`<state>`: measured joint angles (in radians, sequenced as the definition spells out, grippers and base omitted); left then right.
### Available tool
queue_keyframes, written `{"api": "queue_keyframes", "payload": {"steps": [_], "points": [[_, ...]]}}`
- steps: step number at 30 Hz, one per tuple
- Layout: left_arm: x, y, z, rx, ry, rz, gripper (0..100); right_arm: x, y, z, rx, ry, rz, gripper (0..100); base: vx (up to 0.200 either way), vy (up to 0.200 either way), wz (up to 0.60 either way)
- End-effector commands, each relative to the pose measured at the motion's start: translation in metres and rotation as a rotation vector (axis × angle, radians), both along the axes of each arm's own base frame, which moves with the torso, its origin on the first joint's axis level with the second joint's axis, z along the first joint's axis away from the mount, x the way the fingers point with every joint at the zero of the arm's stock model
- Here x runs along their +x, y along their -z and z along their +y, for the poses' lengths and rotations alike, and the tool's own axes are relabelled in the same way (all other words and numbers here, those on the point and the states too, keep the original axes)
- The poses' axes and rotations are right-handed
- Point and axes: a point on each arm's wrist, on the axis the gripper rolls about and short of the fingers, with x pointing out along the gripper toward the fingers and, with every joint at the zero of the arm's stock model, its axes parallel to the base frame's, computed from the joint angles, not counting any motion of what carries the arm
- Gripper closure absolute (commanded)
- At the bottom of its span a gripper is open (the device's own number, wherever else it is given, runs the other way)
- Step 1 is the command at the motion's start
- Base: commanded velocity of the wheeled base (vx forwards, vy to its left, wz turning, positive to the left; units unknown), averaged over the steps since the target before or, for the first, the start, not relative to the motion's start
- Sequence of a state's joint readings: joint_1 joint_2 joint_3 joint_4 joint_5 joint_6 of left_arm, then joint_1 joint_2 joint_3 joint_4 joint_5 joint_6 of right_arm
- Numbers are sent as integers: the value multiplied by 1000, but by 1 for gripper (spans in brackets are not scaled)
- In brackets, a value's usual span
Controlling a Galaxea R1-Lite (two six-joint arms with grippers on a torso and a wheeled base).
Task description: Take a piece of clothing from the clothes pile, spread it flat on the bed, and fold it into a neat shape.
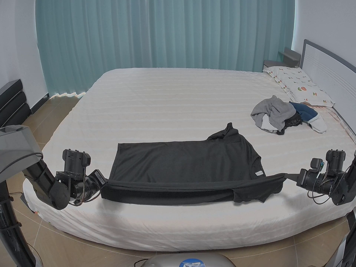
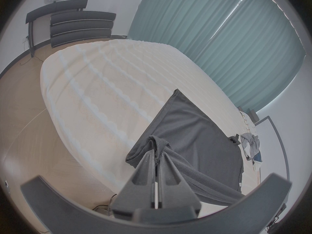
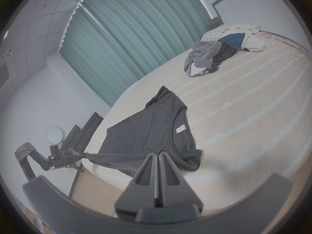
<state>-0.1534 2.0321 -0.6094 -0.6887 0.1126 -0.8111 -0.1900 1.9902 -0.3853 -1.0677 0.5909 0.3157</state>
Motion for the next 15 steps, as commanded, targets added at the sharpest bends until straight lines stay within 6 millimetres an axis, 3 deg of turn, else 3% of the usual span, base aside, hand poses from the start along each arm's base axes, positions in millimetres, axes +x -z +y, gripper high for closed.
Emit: {"api": "queue_keyframes", "payload": {"steps": [1, 9, 14, 15], "points": [[-2, -23, 0, -12, -3, -52, 100, -7, -16, 1, -5, -3, -32, 100, 0, 0, 0], [-11, -20, 2, 2, -3, 23, 100, -25, -10, 5, -64, -49, 13, 100, 0, 0, 0], [-8, -21, 1, 0, 0, 17, 100, -21, -12, 4, -67, -48, 3, 100, 0, 0, 0], [-1, -24, -2, -4, 4, -7, 100, -11, -15, 4, -68, -54, -16, 100, 0, 0, 0]]}}
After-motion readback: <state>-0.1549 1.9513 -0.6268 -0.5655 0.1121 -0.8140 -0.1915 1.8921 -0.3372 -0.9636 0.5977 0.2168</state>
